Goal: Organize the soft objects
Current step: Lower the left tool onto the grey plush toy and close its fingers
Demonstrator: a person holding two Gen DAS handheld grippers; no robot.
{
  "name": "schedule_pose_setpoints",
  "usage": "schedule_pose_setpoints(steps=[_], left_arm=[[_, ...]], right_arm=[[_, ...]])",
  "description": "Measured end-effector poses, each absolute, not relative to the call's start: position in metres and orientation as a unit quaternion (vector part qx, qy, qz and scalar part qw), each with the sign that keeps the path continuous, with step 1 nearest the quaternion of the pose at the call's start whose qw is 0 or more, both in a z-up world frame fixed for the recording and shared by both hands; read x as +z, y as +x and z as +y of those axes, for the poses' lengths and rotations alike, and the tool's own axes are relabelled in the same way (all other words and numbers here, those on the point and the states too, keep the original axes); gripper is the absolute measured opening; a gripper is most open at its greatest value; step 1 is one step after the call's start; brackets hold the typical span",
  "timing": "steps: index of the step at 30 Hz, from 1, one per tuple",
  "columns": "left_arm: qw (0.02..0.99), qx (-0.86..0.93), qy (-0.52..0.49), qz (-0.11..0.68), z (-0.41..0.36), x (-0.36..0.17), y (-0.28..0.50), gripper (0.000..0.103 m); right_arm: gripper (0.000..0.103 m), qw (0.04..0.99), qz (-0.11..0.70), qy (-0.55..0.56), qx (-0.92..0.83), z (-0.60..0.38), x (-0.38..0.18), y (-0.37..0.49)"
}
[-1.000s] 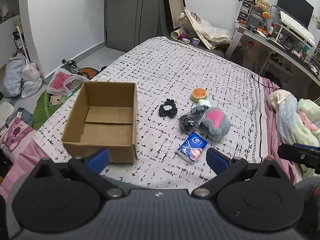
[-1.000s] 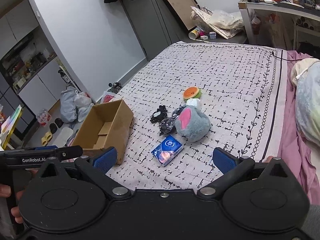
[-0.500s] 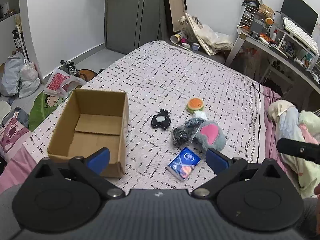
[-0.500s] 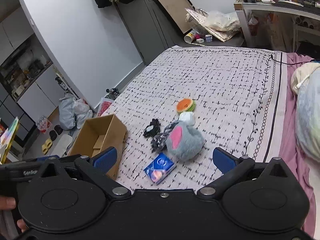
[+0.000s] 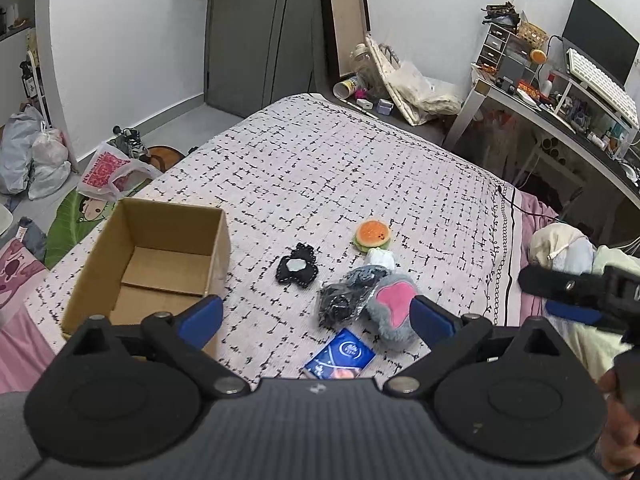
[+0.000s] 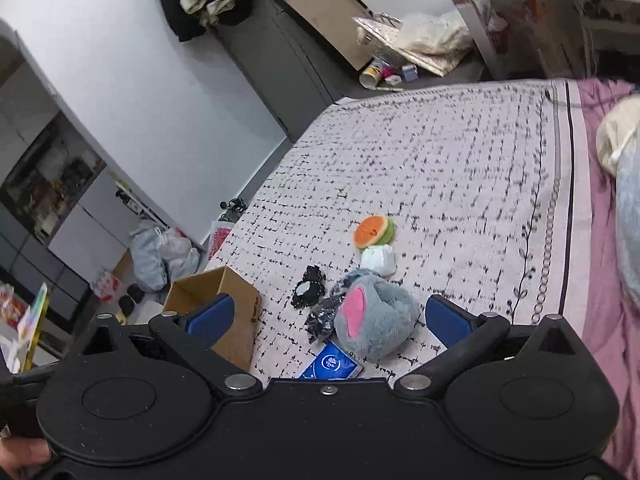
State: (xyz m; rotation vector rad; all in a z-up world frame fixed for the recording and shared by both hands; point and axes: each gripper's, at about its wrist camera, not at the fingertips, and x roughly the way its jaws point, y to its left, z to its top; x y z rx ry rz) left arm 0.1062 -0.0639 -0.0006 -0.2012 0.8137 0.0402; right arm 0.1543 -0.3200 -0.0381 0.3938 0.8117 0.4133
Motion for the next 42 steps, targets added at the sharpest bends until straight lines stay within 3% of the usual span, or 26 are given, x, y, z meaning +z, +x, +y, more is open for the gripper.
schedule_pose_setpoints(steps=[5, 15, 26, 32, 42], left_arm=[[0.908, 0.018, -0.105, 0.405, -0.077, -0.015, 0.120, 0.099], [0.896, 0.021, -0.142, 0.421, -0.096, -0.042, 0.150, 0.075], [0.887, 0.022, -0.151, 0.436, -0.124, -0.067, 0.189, 0.055], [0.879, 0.020, -0.162, 0.448, -0.137, -0.080, 0.208, 0.051], [0.867, 0.016, -0.172, 0.467, -0.160, -0.103, 0.232, 0.049]], right_arm=[[0.103, 0.868, 0.410, 0.211, 0.187, -0.326, -0.062, 0.162], [0.101, 0.852, 0.429, 0.266, 0.138, -0.344, -0.099, 0.181], [0.068, 0.839, 0.450, 0.284, 0.112, -0.347, -0.129, 0.210], [0.060, 0.827, 0.462, 0.299, 0.114, -0.349, -0.143, 0.219], [0.057, 0.813, 0.465, 0.339, 0.091, -0.369, -0.158, 0.227]])
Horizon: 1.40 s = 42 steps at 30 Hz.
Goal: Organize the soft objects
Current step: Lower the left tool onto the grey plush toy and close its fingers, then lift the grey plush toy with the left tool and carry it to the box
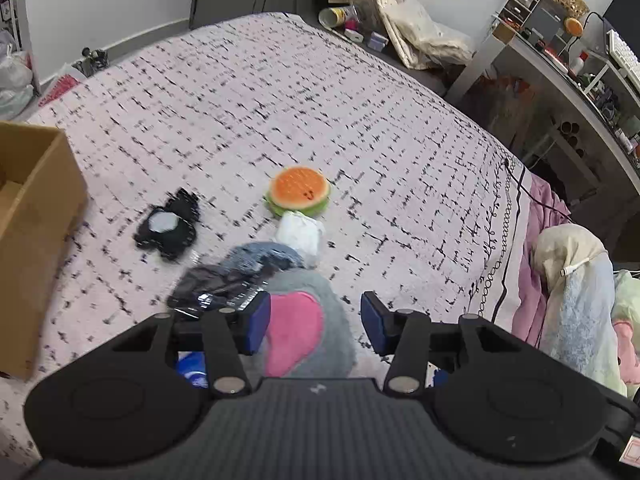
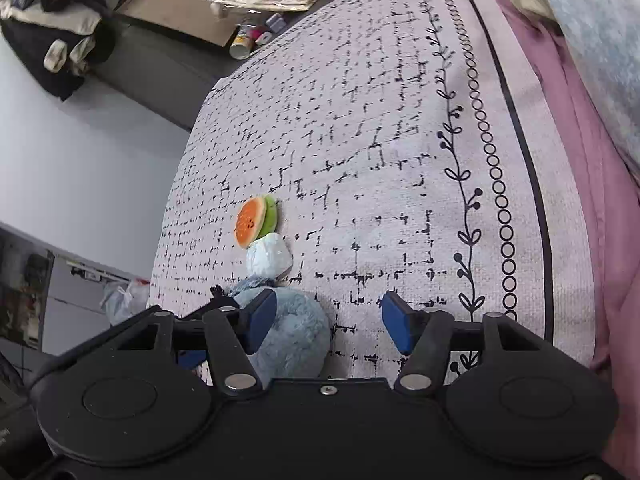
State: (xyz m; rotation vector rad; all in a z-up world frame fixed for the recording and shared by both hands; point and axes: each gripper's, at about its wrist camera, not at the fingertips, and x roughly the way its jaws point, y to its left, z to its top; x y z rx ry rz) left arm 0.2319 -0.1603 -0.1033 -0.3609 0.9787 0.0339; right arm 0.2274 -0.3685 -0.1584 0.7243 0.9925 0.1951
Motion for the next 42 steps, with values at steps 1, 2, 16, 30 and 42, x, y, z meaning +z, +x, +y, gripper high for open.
schedule_pose_setpoints(steps=[1, 2, 16, 30, 42], left_arm=[[0.866, 0.015, -0.172, 0.470, -0.163, -0.106, 0.233, 0.049], [0.864, 0.015, -0.172, 0.472, -0.165, -0.109, 0.234, 0.048], [0.866, 0.048, -0.170, 0.468, -0.152, -0.117, 0.229, 0.032], [0.850, 0.067, -0.222, 0.474, -0.121, -0.134, 0.215, 0.024], [0.830, 0.039, -0.284, 0.478, -0.109, -0.136, 0.202, 0.021]], right_arm=[[0.057, 0.811, 0.466, 0.343, 0.090, -0.370, -0.160, 0.228], [0.056, 0.809, 0.467, 0.346, 0.088, -0.372, -0.162, 0.228], [0.055, 0.789, 0.475, 0.371, 0.115, -0.369, -0.167, 0.229], [0.055, 0.761, 0.500, 0.386, 0.150, -0.340, -0.180, 0.235], [0.027, 0.750, 0.514, 0.387, 0.155, -0.333, -0.193, 0.236]])
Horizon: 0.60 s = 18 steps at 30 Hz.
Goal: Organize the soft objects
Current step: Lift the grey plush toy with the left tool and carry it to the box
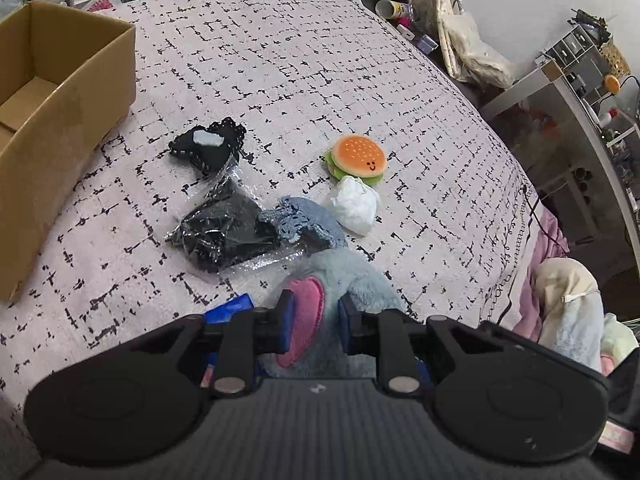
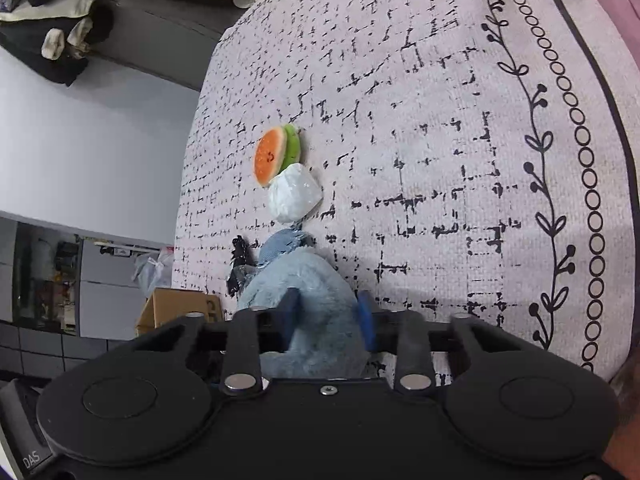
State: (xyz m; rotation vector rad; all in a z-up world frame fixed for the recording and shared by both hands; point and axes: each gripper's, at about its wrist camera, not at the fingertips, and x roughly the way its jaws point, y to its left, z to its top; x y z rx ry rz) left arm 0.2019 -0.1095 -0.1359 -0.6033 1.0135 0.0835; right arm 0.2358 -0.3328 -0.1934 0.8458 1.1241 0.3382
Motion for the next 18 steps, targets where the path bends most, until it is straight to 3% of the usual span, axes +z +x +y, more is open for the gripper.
schedule_pose_setpoints(steps=[18], left_arm=[[0.846, -0.002, -0.288, 0.449, -0.080, -0.088, 0.160, 0.021]], right_arm=[[0.023, 0.791, 0.463, 0.355, 0.182, -0.316, -0.138, 0.184]])
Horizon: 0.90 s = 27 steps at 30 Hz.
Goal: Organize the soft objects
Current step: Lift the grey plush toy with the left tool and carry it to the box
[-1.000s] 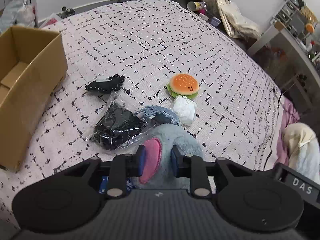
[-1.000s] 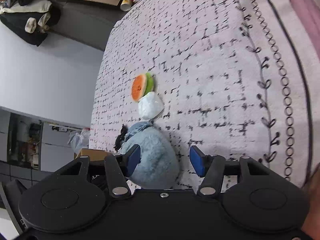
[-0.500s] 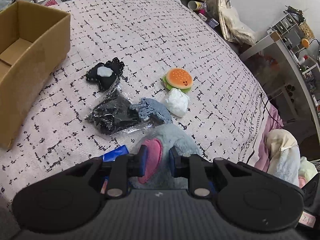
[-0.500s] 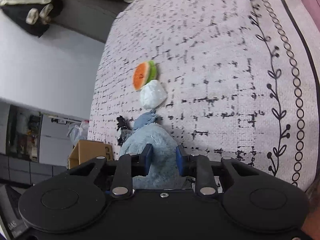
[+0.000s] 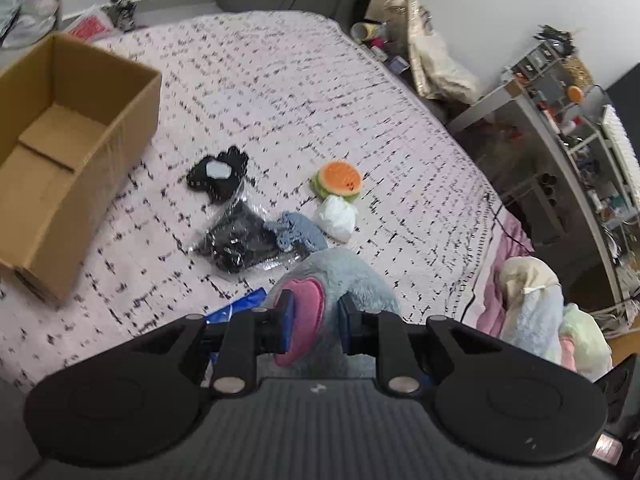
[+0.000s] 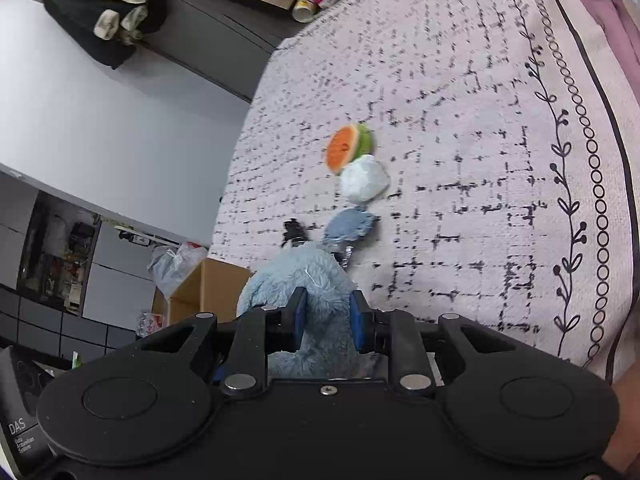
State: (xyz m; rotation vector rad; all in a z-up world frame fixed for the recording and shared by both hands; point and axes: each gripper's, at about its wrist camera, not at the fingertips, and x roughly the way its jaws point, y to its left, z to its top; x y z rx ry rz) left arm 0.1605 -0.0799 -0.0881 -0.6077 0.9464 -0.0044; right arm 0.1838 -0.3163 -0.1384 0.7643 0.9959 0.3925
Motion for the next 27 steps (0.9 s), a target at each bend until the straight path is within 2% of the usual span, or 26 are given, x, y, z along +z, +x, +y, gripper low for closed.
schedule_pose_setpoints(steps=[15, 27], left_arm=[[0.861, -0.051, -0.297, 0.410, -0.045, -0.051, 0.136, 0.021], [0.861, -0.047, -0.324, 0.390, -0.006, -0.042, 0.125, 0.021]], right_arm=[[0.023, 0.826, 0.418, 0.338, 0.167, -0.285, -0.085, 0.154], [0.023, 0.842, 0.400, 0.312, 0.182, -0.246, -0.066, 0.146]])
